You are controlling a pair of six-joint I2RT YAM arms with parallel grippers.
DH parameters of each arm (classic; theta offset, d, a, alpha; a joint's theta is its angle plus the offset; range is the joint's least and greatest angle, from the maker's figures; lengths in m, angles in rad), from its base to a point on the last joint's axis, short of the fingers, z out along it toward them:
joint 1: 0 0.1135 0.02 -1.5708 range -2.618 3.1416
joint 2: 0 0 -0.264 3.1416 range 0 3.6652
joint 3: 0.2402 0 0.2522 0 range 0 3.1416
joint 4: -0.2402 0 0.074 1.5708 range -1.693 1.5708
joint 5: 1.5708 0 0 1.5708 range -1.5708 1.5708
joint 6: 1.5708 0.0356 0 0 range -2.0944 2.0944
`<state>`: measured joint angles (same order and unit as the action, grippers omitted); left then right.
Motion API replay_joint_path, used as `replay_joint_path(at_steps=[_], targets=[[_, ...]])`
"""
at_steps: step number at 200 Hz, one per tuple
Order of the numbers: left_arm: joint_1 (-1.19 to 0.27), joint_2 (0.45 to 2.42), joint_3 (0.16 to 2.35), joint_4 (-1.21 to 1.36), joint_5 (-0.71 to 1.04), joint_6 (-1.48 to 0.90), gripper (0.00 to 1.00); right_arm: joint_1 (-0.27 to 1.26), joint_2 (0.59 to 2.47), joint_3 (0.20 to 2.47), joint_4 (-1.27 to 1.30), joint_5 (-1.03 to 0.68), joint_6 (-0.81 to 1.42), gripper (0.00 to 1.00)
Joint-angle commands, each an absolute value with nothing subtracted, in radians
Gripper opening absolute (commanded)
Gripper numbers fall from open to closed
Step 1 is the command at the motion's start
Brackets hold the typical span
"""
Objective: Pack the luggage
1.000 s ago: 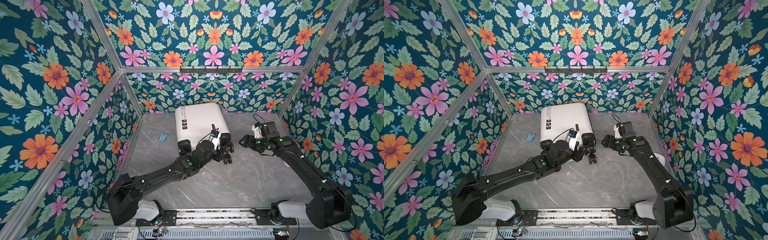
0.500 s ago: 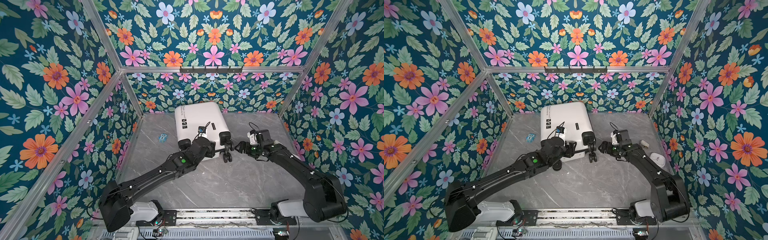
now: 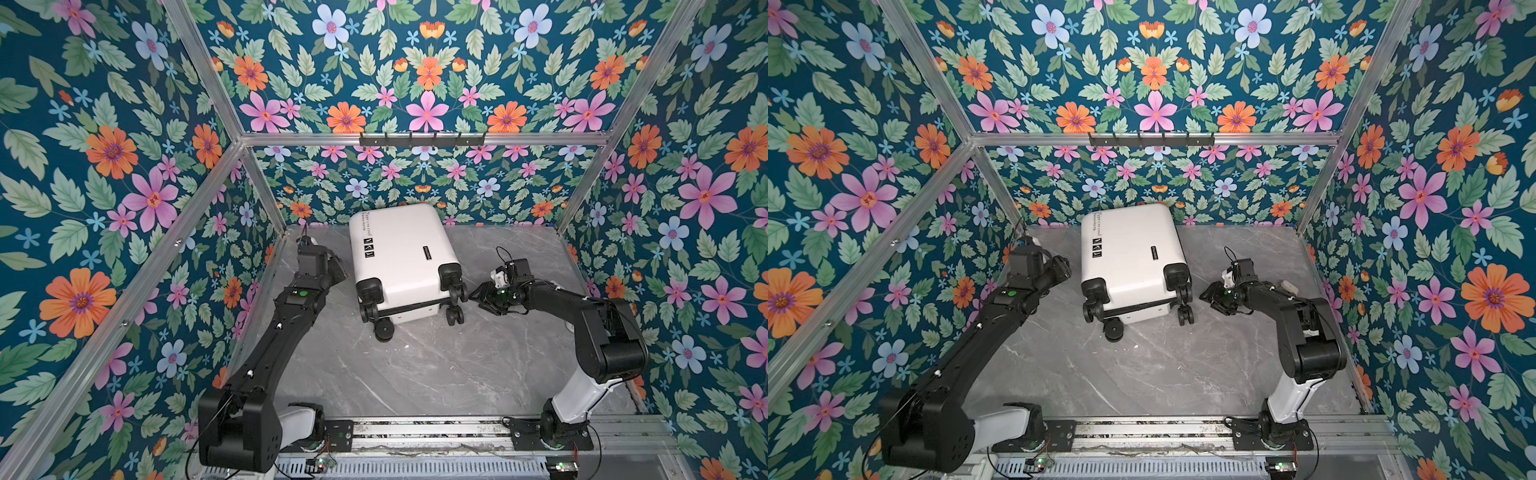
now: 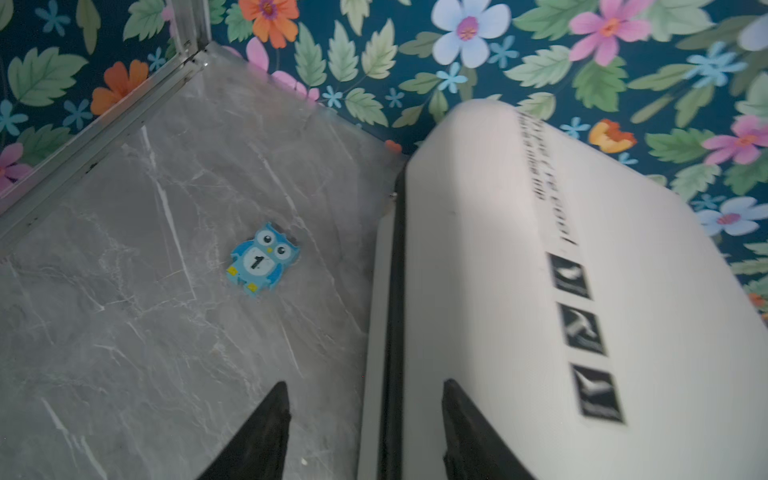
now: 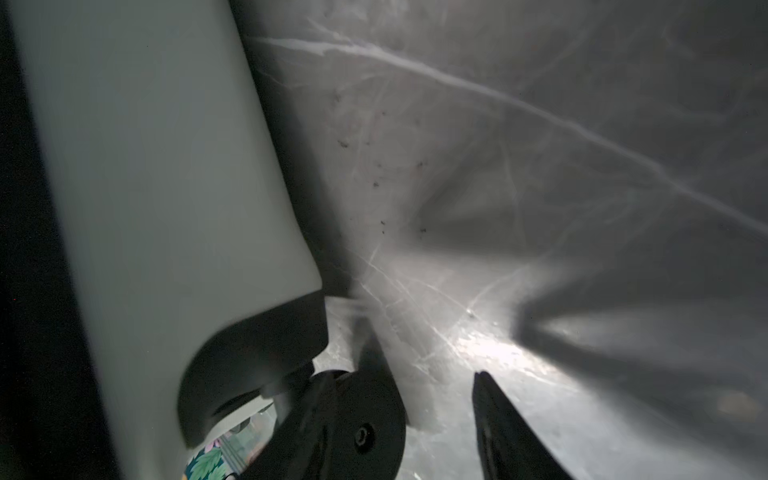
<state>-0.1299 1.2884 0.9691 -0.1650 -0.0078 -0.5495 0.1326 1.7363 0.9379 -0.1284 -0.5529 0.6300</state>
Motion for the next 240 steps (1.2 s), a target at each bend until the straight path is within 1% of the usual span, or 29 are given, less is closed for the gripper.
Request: replay_joint_path(at_steps=[1, 27, 56, 119, 146, 176, 206, 212, 217, 231, 240], targets=[[-0.071, 1.388, 0.995, -0.058, 0.137, -0.557, 0.57, 0.142, 1.747, 0.91, -0.038, -0.603, 0.685, 0.52], [-0.064, 1.562, 1.083, -0.042, 0.201, -0.541, 0.53, 0.182, 1.753, 0.889, -0.016, -0.597, 0.694, 0.5], [-0.066, 1.688, 1.158, -0.02, 0.263, -0.548, 0.49, 0.242, 1.757, 0.876, 0.0, -0.574, 0.703, 0.49], [-0.088, 1.797, 1.28, -0.066, 0.335, -0.51, 0.47, 0.345, 1.757, 0.828, 0.078, -0.563, 0.755, 0.46], [-0.116, 1.817, 1.293, -0.066, 0.354, -0.499, 0.47, 0.378, 1.735, 0.788, 0.103, -0.54, 0.772, 0.48], [-0.149, 1.84, 1.317, -0.061, 0.366, -0.499, 0.47, 0.38, 1.668, 0.719, 0.096, -0.477, 0.769, 0.56], [-0.163, 1.855, 1.35, -0.048, 0.368, -0.511, 0.48, 0.379, 1.533, 0.684, -0.014, -0.355, 0.718, 0.64], [-0.162, 1.855, 1.355, -0.042, 0.367, -0.513, 0.48, 0.379, 1.508, 0.678, -0.041, -0.327, 0.705, 0.69], [-0.163, 1.852, 1.359, -0.037, 0.367, -0.514, 0.48, 0.379, 1.487, 0.674, -0.063, -0.303, 0.695, 0.75], [-0.163, 1.841, 1.369, -0.02, 0.374, -0.512, 0.49, 0.379, 1.414, 0.665, -0.128, -0.224, 0.672, 0.98], [-0.163, 1.832, 1.381, -0.021, 0.375, -0.508, 0.5, 0.376, 1.369, 0.657, -0.152, -0.186, 0.66, 0.99]])
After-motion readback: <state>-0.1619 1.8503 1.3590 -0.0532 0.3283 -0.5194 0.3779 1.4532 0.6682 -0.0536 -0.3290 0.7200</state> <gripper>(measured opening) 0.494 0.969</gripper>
